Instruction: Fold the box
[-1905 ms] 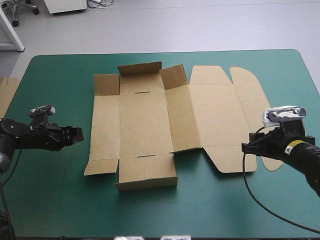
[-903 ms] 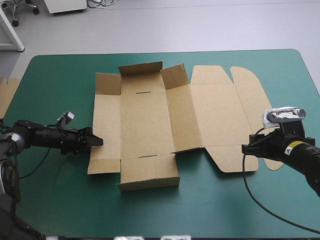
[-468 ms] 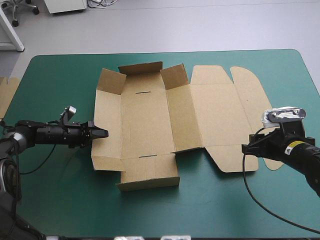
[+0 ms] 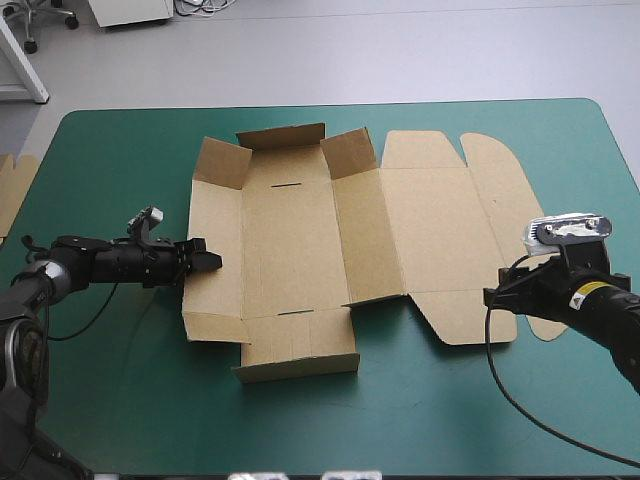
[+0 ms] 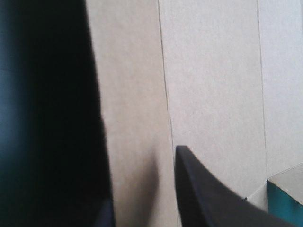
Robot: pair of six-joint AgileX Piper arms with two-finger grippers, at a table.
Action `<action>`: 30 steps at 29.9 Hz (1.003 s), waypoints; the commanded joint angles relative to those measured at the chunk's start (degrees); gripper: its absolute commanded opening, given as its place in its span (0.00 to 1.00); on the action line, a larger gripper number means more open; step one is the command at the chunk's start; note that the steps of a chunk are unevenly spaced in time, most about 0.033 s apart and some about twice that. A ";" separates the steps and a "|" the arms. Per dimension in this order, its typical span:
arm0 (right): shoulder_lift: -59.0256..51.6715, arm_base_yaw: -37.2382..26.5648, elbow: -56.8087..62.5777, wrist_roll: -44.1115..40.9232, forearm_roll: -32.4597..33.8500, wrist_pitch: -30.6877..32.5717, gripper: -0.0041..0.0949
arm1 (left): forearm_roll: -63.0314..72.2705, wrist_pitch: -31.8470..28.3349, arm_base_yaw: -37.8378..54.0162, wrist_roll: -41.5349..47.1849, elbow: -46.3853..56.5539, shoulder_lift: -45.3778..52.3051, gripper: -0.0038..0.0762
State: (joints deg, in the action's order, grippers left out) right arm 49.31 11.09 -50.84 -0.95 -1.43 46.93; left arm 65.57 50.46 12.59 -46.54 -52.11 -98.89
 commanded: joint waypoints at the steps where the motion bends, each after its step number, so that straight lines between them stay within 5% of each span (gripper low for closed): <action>1: -0.11 -0.36 -2.05 0.48 0.26 -3.49 0.55 | 3.10 1.23 -0.28 0.05 -0.99 2.09 0.12; 3: -0.11 -0.36 -2.05 0.48 0.26 -3.64 0.56 | 3.23 1.06 -0.28 0.02 -0.99 2.09 0.04; 17: -0.11 -0.36 -2.05 0.48 0.31 -5.37 0.53 | 0.86 5.46 -0.51 -5.21 -2.95 2.09 0.04; 30: -0.11 -0.36 -2.05 1.40 0.31 -4.78 0.53 | -15.22 14.15 -0.51 -1.44 -20.20 2.09 0.04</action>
State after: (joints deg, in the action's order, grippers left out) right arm 49.31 11.09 -50.84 0.00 -1.33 45.10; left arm 49.28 61.04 12.52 -47.56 -67.24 -98.99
